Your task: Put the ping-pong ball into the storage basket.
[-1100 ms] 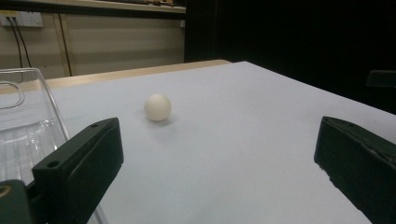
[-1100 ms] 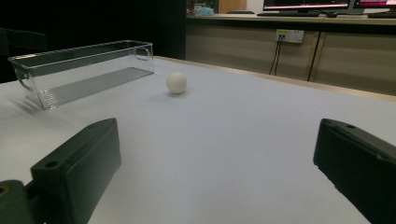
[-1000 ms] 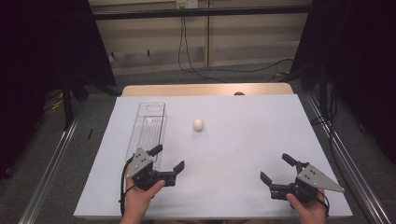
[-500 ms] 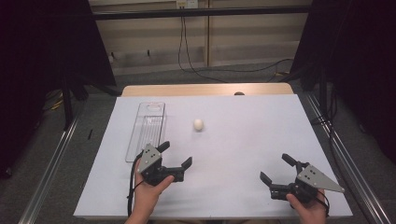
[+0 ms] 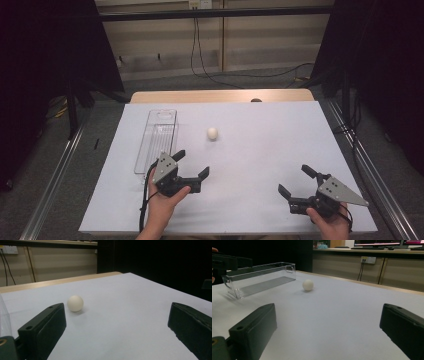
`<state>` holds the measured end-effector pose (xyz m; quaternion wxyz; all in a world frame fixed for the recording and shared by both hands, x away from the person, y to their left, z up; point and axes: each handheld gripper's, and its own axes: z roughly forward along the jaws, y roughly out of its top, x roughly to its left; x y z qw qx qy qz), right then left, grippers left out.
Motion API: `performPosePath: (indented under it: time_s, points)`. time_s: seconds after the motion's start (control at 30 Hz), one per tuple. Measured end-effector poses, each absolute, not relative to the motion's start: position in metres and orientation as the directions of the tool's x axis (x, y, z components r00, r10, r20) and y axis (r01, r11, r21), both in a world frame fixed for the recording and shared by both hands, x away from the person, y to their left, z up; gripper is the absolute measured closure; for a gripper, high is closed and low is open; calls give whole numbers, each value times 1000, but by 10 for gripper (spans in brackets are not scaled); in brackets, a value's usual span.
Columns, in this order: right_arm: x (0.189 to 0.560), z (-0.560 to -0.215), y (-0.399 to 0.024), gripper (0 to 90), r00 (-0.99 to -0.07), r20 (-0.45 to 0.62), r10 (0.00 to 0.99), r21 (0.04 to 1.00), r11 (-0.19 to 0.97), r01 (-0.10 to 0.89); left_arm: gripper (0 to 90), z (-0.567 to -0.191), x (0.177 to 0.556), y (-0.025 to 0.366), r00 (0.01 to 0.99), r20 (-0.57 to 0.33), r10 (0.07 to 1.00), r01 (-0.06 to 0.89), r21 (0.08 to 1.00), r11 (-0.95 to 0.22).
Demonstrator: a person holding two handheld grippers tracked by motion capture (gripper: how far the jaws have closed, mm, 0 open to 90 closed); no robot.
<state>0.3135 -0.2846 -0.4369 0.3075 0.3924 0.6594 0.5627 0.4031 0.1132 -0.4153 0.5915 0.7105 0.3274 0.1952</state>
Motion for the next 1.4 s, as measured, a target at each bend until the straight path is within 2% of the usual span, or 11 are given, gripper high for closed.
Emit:
performPosePath:
  time_s: [1.4]
  points:
    - [313, -437, -284, 7, -499, 41, 866, 984, 50, 169, 20, -420, 418, 87, 714, -106, 692, 248, 963, -109]
